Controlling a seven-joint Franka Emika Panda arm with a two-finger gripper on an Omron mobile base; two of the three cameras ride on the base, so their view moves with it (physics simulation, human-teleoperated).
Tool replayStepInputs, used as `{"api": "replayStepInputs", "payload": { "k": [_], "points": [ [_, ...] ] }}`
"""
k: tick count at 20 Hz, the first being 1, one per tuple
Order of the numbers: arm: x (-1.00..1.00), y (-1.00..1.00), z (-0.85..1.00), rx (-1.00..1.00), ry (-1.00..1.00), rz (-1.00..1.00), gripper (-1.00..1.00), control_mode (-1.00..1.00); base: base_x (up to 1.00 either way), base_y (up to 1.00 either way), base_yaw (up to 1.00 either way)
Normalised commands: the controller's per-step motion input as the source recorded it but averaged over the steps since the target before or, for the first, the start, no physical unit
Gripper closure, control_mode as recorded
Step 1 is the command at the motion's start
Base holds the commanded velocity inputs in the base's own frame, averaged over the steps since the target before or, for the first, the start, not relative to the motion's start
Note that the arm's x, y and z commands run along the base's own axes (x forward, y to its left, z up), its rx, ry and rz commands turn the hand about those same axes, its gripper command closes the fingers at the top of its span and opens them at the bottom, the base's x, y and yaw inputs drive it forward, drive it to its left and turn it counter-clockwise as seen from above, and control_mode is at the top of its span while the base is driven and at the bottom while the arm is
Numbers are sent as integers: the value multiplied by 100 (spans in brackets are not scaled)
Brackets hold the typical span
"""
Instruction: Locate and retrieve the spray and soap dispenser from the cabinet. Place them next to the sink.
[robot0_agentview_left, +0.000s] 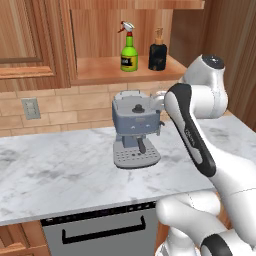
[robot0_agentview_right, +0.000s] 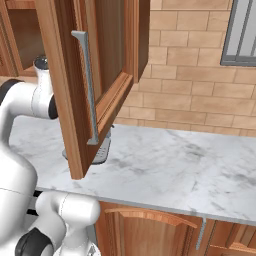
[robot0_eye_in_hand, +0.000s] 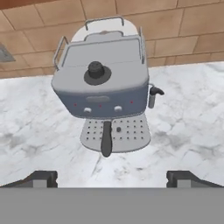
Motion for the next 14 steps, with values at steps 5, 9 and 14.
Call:
{"api": "replayStepInputs", "payload": {
  "k": [5, 9, 14],
  "points": [
    [2, 0, 13, 7, -9, -18, -100, -100, 0, 0, 0],
    [0, 0, 18, 4, -13, -18, -100, -100, 0, 0, 0],
    [3, 1, 13, -3, -13, -8, -100, -100, 0, 0, 0]
  ]
}}
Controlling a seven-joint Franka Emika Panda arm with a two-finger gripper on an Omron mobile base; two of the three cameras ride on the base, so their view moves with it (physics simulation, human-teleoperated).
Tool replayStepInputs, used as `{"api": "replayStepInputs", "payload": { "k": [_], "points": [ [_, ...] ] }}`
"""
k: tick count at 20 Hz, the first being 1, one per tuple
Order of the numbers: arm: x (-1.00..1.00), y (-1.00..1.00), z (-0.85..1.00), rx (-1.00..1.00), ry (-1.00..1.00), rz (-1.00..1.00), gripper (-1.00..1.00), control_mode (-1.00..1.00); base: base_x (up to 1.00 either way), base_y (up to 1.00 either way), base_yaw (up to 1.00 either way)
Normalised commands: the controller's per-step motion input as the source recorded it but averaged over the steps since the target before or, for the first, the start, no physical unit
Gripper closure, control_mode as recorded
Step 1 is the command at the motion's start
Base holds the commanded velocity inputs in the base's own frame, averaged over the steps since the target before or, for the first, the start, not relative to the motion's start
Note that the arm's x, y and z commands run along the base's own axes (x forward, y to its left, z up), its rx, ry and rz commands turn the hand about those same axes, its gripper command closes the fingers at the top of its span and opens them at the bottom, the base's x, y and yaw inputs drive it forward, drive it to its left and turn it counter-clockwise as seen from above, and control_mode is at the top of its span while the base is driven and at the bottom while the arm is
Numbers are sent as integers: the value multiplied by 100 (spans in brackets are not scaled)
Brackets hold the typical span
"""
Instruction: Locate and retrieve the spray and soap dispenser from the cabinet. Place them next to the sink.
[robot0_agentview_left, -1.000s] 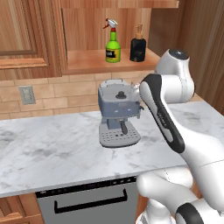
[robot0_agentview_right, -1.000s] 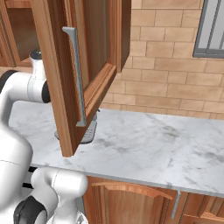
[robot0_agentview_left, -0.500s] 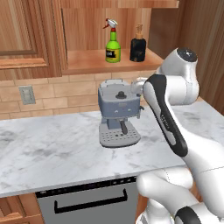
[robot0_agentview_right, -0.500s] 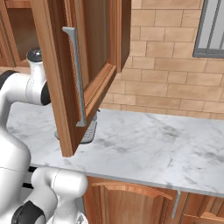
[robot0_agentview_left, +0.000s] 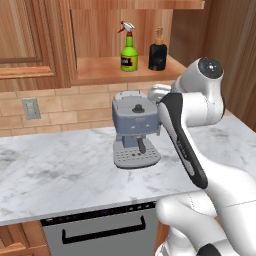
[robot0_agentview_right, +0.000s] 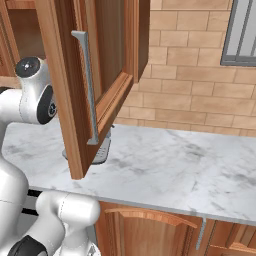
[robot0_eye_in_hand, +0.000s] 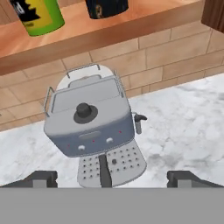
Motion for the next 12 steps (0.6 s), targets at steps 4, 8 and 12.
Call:
{"api": "replayStepInputs", "payload": {
  "k": [4, 8, 12],
  "points": [
    [24, 0, 13, -12, -13, 0, -100, -100, 0, 0, 0],
    [30, -1, 11, -12, -18, 0, -100, -100, 0, 0, 0],
    [20, -7, 17, -13, -13, -1, -100, -100, 0, 0, 0]
  ]
}}
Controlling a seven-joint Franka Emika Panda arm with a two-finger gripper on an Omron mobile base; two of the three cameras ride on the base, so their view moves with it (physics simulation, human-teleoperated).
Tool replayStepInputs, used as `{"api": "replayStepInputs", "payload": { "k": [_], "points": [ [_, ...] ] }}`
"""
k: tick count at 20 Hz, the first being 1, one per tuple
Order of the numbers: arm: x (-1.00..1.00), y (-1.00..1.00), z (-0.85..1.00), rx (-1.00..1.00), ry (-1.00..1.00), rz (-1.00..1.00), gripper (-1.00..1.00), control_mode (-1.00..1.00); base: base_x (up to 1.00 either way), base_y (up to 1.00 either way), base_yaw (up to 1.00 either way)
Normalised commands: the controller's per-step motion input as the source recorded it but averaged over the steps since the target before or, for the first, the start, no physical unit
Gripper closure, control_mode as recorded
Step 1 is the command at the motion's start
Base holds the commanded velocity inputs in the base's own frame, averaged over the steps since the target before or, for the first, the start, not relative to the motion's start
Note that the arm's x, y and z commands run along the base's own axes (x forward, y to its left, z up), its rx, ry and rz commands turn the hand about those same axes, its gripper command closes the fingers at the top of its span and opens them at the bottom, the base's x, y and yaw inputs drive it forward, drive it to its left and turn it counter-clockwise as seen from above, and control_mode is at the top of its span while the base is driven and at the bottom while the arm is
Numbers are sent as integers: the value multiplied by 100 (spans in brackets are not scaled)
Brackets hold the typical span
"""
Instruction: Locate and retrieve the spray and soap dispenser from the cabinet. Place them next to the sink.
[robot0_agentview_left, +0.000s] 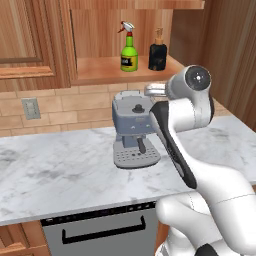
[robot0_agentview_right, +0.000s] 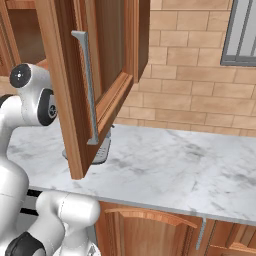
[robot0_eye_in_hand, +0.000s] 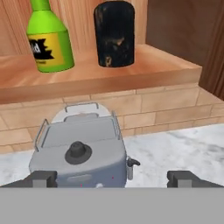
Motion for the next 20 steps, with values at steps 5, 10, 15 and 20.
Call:
{"api": "replayStepInputs", "payload": {
  "k": [5, 10, 15, 20],
  "points": [
    [-1, -19, 35, -5, -7, -4, -100, -100, 0, 0, 0],
    [-7, -13, 38, 0, -10, -4, -100, -100, 0, 0, 0],
    [-2, 2, 24, 0, -2, -2, -100, -100, 0, 0, 0],
    [1, 0, 0, 0, 0, 1, -100, -100, 0, 0, 0]
  ]
}}
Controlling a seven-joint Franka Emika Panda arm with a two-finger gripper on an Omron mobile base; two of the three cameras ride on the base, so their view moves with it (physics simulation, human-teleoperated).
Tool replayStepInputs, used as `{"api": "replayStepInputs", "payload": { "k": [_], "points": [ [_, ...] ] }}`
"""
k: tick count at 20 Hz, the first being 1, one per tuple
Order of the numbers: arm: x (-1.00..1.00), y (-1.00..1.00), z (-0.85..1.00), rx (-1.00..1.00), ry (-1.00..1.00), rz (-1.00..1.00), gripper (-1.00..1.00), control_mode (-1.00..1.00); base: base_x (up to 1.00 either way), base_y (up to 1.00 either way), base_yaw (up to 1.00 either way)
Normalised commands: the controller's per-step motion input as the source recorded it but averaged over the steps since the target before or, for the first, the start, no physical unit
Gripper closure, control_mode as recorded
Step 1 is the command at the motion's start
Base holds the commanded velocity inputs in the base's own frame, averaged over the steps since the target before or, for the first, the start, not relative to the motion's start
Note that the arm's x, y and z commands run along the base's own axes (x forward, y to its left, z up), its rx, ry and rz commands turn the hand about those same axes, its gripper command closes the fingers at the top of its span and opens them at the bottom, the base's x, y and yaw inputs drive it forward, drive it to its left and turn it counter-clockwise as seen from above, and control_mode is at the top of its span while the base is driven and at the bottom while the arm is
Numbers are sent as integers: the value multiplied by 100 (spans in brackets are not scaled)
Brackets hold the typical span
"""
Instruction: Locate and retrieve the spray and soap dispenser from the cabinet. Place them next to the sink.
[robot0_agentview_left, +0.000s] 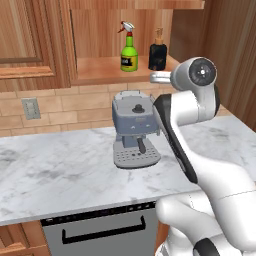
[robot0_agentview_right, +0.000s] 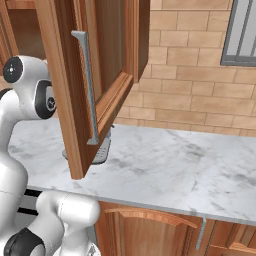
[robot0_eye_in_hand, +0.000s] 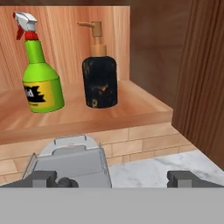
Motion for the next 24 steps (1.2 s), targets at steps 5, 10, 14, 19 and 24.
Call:
{"api": "replayStepInputs", "payload": {
  "k": [5, 10, 14, 19, 24],
  "points": [
    [10, 0, 0, -1, 0, 5, -100, -100, 0, 0, 0],
    [3, 0, 1, 0, -2, 4, -100, -100, 0, 0, 0],
    [12, 0, 5, 0, -2, 7, -100, -100, 0, 0, 0],
    [1, -4, 27, 0, -8, 3, -100, -100, 0, 0, 0],
    [0, -5, 37, -3, -8, 0, -100, -100, 0, 0, 0]
  ]
}}
